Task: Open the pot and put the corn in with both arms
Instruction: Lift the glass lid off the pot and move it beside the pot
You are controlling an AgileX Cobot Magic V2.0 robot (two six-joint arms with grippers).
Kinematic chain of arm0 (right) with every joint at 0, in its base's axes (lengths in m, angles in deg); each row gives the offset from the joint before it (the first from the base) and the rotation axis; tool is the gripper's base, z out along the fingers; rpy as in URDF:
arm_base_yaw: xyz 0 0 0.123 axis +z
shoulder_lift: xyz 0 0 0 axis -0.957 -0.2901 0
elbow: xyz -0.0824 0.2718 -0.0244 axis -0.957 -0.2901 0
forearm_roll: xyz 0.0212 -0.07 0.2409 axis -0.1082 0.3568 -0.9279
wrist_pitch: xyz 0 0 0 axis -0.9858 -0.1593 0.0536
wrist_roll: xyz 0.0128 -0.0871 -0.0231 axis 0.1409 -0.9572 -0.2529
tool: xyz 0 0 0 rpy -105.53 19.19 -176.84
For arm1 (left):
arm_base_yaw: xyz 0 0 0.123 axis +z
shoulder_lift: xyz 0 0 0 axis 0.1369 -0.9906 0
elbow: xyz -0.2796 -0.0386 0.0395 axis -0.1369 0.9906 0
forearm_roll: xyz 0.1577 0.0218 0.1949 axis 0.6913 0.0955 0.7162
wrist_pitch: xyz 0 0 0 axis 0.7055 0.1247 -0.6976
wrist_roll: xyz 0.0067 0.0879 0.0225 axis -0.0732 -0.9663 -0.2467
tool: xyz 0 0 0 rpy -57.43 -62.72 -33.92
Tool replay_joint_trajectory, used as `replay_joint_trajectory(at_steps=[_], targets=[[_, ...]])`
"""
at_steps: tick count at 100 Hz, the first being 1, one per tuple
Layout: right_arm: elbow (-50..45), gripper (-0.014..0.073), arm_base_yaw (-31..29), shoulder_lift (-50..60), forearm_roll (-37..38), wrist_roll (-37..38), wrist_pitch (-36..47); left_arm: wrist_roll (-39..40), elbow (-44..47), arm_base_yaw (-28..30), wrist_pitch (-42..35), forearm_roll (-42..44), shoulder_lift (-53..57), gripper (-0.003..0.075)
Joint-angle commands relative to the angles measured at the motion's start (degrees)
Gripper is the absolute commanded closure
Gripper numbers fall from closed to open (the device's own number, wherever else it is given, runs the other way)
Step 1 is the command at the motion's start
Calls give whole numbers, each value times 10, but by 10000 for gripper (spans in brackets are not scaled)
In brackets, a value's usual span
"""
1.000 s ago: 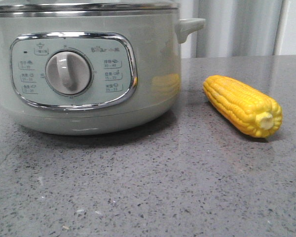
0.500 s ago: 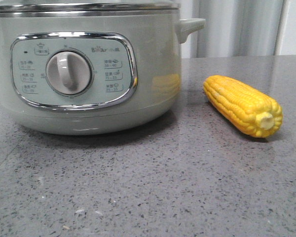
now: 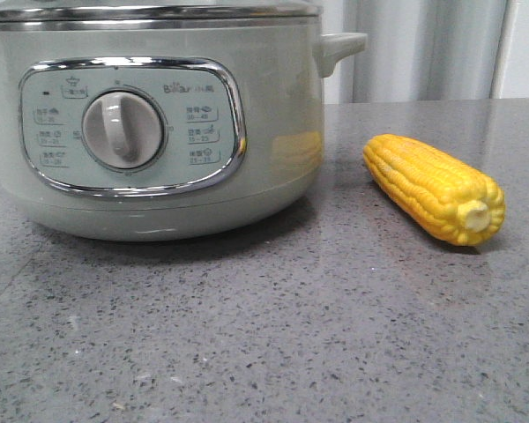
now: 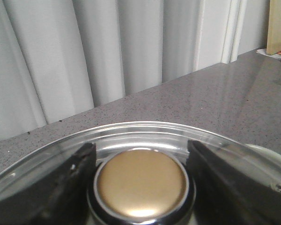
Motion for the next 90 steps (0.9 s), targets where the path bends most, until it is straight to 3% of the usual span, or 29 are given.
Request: replay_joint_trajectory(at_steps=[1,25,56,90], targets=[[18,667,1,-7,-1,-2,44,1,-17,-1,-23,-11,17,342],[18,667,1,-7,-1,-2,44,1,-17,-1,-26,-11,17,360],[18,667,1,-7,-1,-2,44,1,-17,-1,-52,-11,17,620],[18,667,1,-7,-1,-2,44,1,-36,-1,-88,1,45,631]])
